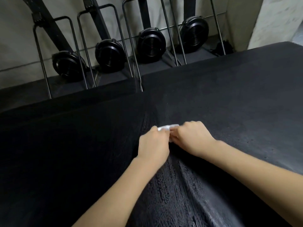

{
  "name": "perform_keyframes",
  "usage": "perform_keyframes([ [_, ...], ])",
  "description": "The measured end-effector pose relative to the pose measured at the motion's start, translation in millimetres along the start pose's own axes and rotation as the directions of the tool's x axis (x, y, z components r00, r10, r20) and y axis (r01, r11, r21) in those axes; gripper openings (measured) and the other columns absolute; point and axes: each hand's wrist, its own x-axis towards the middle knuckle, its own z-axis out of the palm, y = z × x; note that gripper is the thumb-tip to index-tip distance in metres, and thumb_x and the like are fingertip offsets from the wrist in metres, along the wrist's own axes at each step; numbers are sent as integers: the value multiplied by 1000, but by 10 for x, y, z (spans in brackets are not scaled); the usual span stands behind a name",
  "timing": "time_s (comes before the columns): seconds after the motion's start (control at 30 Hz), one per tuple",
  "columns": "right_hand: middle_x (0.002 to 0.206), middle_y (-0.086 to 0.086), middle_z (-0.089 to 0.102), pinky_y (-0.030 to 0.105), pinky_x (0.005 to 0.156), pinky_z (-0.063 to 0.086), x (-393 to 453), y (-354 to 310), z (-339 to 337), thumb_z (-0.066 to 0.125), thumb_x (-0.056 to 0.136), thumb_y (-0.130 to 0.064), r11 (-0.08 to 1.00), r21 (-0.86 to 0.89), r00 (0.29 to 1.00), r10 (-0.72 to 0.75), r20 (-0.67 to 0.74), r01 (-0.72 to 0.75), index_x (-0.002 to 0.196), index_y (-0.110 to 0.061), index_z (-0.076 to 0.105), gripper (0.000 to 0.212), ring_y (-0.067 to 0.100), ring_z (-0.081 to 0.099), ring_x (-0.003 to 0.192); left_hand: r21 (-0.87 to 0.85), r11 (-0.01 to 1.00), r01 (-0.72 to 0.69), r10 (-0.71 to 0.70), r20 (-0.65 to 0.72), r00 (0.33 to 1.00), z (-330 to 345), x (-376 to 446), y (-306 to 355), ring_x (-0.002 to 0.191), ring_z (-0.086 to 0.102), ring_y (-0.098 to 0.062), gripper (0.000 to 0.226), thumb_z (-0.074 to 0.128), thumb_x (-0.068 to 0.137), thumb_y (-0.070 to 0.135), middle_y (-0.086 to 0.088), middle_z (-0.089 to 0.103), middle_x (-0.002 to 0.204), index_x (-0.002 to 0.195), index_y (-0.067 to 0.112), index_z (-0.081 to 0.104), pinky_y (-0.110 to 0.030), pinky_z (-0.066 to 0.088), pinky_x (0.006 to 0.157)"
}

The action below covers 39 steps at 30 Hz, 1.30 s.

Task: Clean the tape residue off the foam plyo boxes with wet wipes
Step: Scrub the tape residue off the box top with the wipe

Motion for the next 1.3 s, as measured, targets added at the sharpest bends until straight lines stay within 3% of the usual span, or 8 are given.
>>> perform_keyframes([
  [0.33,84,1,68,30,60,34,356,81,44,47,98,-43,995,98,998,-7,-60,13,121,-43,68,32,26,59,71,-4,1000,24,-24,105,994,31,333,-143,78,45,-20,29,51,95,21,1,43,87,121,30,61,-32,34,64],
  [0.47,62,1,63,27,49,23,-151,32,44,56,85,-35,987,68,970,-125,-208,142,85,-34,71,15,27,59,48,-40,998,-52,55,82,995,-117,-125,73,84,58,-23,41,51,93,18,-1,55,100,130,35,50,-30,31,65],
  [0.57,68,-4,68,27,45,24,-256,44,162,45,90,-42,991,23,983,-125,-131,129,78,-27,67,29,26,60,49,-16,997,-71,72,74,995,-129,-189,91,71,45,-17,46,51,95,19,5,43,93,136,38,43,-29,30,62],
  [0.7,47,1,55,22,45,18,127,131,126,86,69,-31,985,92,968,-119,-223,143,70,-27,70,16,28,48,35,11,998,-57,56,69,996,-68,192,-51,81,52,-20,44,51,93,18,5,40,88,133,38,51,-30,30,63],
  [0.83,91,2,71,31,59,31,694,217,102,45,100,-46,994,102,990,-25,-137,39,130,-47,61,34,29,62,76,69,998,-6,1,78,997,99,727,-210,92,57,-22,39,51,90,15,-1,57,100,125,28,61,-30,33,66],
  [1.07,84,1,65,31,58,30,1010,276,176,41,101,-44,989,126,997,77,-13,-74,124,-37,67,35,24,47,71,8,999,34,-34,104,994,226,1008,-348,78,42,-19,38,49,89,12,1,48,89,119,28,64,-32,34,64],
  [1.2,94,-3,73,30,58,30,680,246,206,40,98,-49,995,97,997,-19,-79,26,113,-38,70,35,24,47,65,-15,1000,-7,8,69,998,157,655,-255,73,39,-19,43,51,91,14,2,42,86,128,34,57,-32,30,62],
  [1.3,76,3,70,30,55,29,365,236,235,39,95,-46,988,113,985,-84,-153,102,94,-26,72,38,32,59,62,-15,999,-32,33,84,996,100,391,-167,70,37,-19,35,50,93,15,2,38,87,125,28,54,-31,29,61],
])
